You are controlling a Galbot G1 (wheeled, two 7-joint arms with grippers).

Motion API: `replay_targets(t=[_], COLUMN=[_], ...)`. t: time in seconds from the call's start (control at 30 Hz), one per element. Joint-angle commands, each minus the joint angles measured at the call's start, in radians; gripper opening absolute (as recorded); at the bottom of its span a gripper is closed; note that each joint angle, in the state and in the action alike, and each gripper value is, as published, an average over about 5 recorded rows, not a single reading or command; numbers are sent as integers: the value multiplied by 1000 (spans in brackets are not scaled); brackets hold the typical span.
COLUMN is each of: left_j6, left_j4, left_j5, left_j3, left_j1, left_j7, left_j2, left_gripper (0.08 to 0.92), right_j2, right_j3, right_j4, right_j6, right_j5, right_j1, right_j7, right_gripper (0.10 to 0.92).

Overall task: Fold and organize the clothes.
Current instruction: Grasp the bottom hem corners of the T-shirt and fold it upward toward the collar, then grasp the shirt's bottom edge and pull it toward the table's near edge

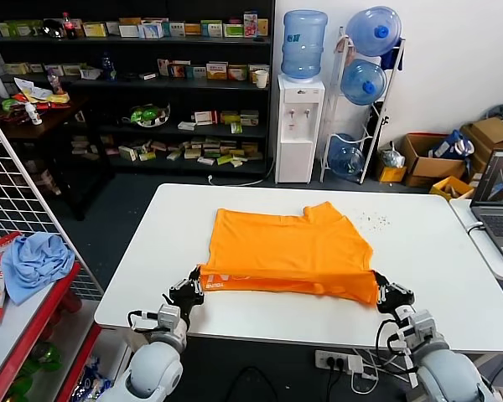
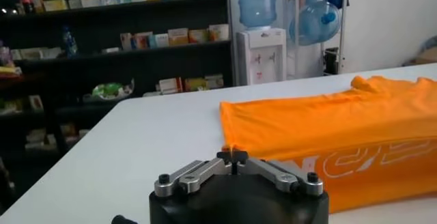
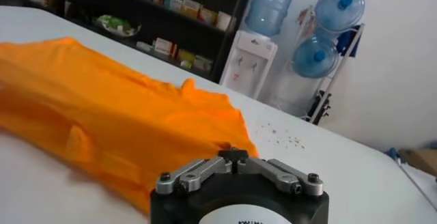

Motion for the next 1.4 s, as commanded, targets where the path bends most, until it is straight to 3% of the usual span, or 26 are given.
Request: replay_targets(t=[0.03,0.17,0.3,0.6,0.97,1.13,1.23,1.4], left_j6=[-1,17,31,87,139,144,143,139], left_j4=[91,90,71,-37,-20,11,29,40], left_j5=[-2,-8,-16,-123,-230,-254,-258,-256], left_j3=[38,47,39,10,4,5,7,12], left_j1=[-107,-102,-72,28,20,-4,-18,-27], left_j7=[8,25,27,8,-3,-3,0,5], left_j2=[-5,-8,-6,36,41,33,29,26], left_gripper=[94,99,156,415,735,808,767,625], right_j2=[-1,9,7,-48,-74,-59,-50,-42], right_j3=[-65,-74,-72,13,78,61,47,32], right_j4=[-81,-100,-94,28,75,50,34,14], right_j6=[-2,-24,-62,-204,-293,-297,-300,-311], right_j5=[4,13,26,152,167,159,154,154], right_j1=[123,131,118,-16,-98,-78,-66,-59], right_j7=[0,-6,-22,-66,-85,-86,-81,-66], right_gripper=[124,145,242,501,800,778,696,557])
